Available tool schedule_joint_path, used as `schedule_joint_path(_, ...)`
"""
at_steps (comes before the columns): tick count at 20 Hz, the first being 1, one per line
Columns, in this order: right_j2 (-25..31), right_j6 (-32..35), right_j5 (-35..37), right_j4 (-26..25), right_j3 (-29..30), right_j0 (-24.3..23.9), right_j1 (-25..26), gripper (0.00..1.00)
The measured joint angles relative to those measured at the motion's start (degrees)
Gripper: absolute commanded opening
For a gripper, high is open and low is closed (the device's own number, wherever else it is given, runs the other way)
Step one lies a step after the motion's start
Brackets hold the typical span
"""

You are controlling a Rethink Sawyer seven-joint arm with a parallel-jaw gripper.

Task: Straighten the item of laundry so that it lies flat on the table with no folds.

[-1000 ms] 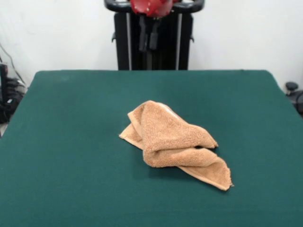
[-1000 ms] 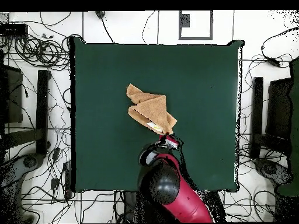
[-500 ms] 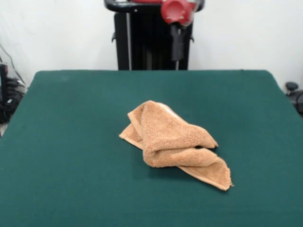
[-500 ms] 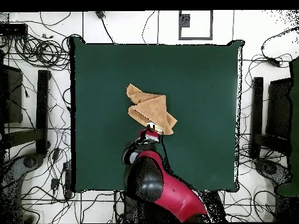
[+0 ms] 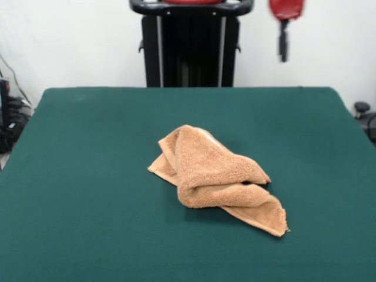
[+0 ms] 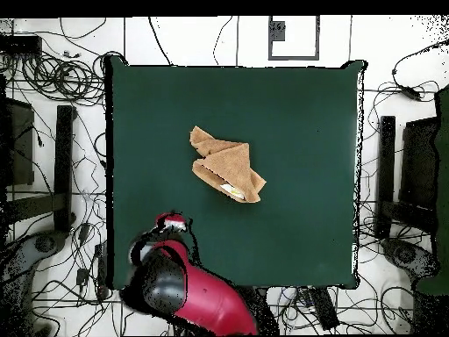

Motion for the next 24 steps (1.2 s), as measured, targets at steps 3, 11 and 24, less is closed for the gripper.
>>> schedule_joint_path(3, -5.03, 0.0, 8.58, -0.04, -2.34, 7.33, 0.6, 1.0)
schedule_joint_path(11, -11.43, 0.0, 9.41, -0.05, -5.75, 8.98, 3.89, 1.0)
schedule_joint_path(24, -17.66, 0.0, 8.89, -0.05, -10.72, 5.16, 10.77, 1.0)
